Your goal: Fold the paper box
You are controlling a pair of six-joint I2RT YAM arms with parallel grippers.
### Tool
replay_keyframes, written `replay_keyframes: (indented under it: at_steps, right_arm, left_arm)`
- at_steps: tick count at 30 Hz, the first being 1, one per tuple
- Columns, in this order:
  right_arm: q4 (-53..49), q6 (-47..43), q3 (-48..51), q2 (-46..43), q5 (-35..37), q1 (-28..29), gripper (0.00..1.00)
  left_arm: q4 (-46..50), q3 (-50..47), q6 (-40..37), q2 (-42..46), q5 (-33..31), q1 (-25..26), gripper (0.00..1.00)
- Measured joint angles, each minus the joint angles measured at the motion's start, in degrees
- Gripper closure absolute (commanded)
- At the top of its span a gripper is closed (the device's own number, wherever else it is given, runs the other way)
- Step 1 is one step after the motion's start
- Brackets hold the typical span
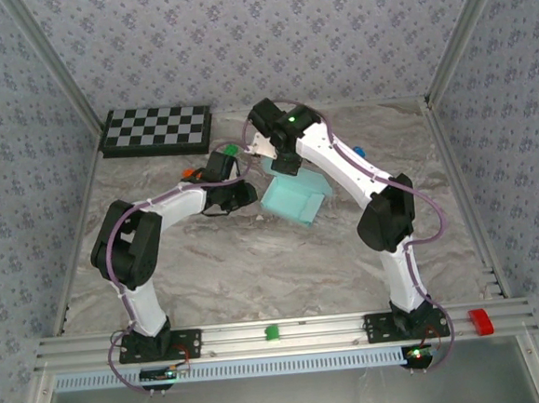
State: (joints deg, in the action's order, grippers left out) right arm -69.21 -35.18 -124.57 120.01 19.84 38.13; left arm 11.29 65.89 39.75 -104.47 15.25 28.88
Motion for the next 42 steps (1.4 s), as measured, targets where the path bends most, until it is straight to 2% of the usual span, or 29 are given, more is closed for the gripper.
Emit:
replay_keyframes:
  at_steps: [9, 14, 18, 27, 29, 37, 42]
  right_arm:
    - [1.99, 3.02, 0.02, -2.01, 0.39, -0.42, 0.43]
    - [4.55, 9.35, 3.48, -8.63, -0.83, -1.70, 0.42]
    - [8.52, 16.50, 12.50, -18.36, -1.92, -3.89, 0.41]
    - [18.62, 37.44, 41.09, -42.16, -3.82, -11.30, 0.40]
    - [19.74, 42.34, 47.41, -46.51, -4.20, -13.22, 0.40]
    - [24.79, 59.98, 68.35, -54.05, -5.01, -14.43, 0.46]
    - [32.70, 68.06, 78.49, -54.97, -9.84, -14.43, 0.49]
  left_arm:
    - [-0.61, 0.00, -0.02, 0.00, -0.04, 0.00, 0.73]
    - [0.50, 0.22, -0.70, 0.00, -1.53, -0.02, 0.73]
    - [2.56, 2.34, -1.68, 0.00, -3.13, -0.39, 0.76]
    - [3.30, 8.09, -4.17, -4.35, -4.79, -1.18, 1.00]
    - [3.65, 8.37, -4.46, -5.62, -4.74, -1.18, 1.00]
    - [3.96, 8.63, -4.61, -8.55, -4.17, -1.20, 1.00]
    - [3.56, 8.66, -4.59, -9.53, -2.40, -1.18, 1.00]
